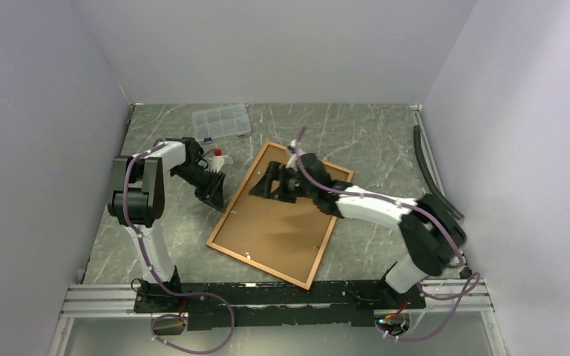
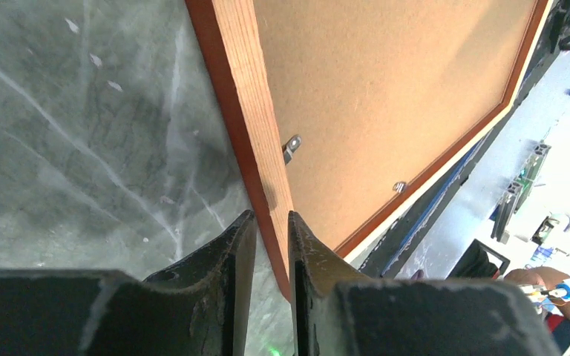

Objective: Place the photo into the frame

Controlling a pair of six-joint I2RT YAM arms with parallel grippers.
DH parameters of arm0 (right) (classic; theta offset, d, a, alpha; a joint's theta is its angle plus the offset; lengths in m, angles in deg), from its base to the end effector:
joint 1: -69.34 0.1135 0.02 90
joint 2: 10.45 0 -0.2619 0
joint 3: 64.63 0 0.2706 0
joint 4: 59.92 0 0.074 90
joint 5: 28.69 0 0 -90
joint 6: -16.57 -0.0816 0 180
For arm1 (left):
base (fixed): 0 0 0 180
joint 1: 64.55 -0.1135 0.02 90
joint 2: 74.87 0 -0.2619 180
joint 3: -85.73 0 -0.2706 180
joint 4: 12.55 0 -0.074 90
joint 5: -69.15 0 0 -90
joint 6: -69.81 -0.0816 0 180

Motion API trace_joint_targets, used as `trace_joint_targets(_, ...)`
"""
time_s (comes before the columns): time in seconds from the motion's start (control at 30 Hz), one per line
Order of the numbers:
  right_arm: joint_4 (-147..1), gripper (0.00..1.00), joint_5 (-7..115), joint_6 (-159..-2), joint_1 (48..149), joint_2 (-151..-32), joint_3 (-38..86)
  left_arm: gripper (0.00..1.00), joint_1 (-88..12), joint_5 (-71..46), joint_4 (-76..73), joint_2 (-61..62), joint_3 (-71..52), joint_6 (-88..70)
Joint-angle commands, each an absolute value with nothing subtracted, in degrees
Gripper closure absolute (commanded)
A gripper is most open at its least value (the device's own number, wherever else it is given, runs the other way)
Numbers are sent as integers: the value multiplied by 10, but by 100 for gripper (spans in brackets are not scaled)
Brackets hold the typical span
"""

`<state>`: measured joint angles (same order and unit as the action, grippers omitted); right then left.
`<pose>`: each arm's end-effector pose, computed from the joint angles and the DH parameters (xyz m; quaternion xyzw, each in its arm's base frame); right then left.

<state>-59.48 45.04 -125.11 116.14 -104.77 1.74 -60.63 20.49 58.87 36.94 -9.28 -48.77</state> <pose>0.2666 0.3173 0.1775 -0.0373 0.8487 0.4679 0.2436 0.3349 -0.0770 0.1007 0.2368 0.9030 -0.3583 0.0095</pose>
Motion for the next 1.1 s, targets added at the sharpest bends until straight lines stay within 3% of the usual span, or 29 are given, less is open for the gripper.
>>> trace_joint_targets(0.0, -656, 8, 473, -1218, 1086, -940, -57, 72, -600, 231, 553, 379, -63, -445)
trace_joint_targets(0.2, -641, 7, 449, -1210, 1029, -925, -97, 75, -589, 265, 538, 415, -35, -409)
trace_joint_targets(0.37, -627, 8, 411, -1194, 1015, -1024, -26, 85, -572, 247, 499, 402, -80, -406)
trace_joint_targets(0.53, -602, 9, 381, -1198, 1013, -1113, 47, 88, -551, 255, 501, 386, -113, -414)
trace_joint_targets(0.83, -588, 12, 337, -1218, 1012, -1216, 129, 88, -509, 275, 543, 348, -126, -430)
trace_joint_targets(1.07, -577, 15, 318, -1232, 1012, -1246, 147, 80, -525, 274, 478, 361, -85, -339)
